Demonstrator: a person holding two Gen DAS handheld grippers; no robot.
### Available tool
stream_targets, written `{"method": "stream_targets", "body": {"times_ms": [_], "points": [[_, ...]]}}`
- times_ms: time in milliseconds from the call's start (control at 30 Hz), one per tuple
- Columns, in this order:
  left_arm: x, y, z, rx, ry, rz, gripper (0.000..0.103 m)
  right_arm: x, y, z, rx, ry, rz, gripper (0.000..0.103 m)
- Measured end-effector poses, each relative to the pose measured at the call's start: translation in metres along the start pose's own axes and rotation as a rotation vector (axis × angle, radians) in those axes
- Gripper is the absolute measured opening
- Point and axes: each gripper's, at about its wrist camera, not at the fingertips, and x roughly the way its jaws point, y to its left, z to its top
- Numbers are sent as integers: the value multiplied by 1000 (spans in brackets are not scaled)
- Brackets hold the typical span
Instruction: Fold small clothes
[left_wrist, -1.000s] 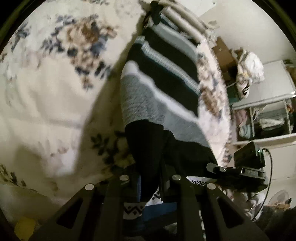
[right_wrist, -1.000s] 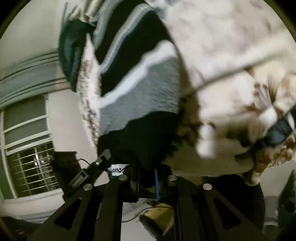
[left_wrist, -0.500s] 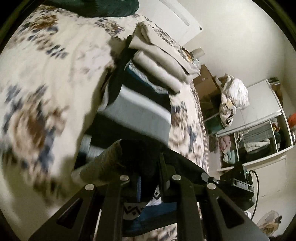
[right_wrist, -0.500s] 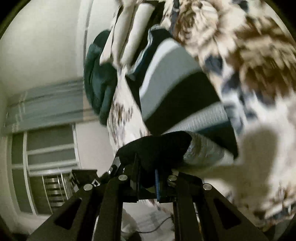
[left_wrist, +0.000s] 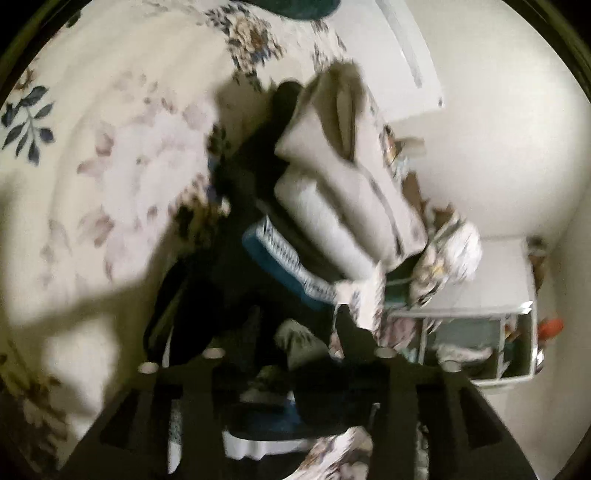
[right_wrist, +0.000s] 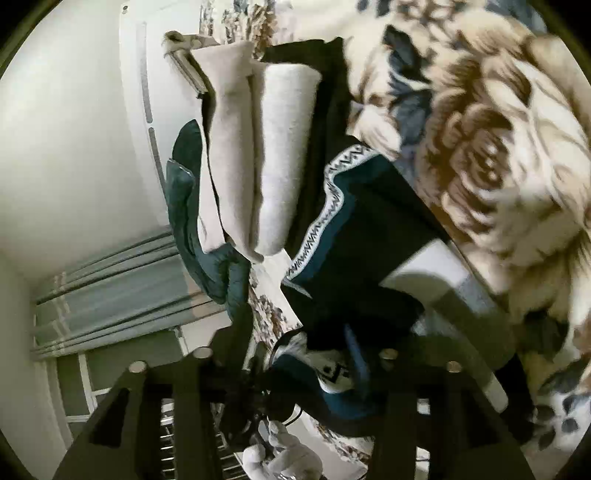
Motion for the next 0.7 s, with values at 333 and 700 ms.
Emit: {"method": "stream_targets", "body": {"times_ms": [333,700], "points": [[-26,-9,-16,252,-16,197,54,-24,2,3,-103,-47,-70,66],[38,-18,-42,261,149,207,54,37,-6,6,-70,134,-185,66]]}}
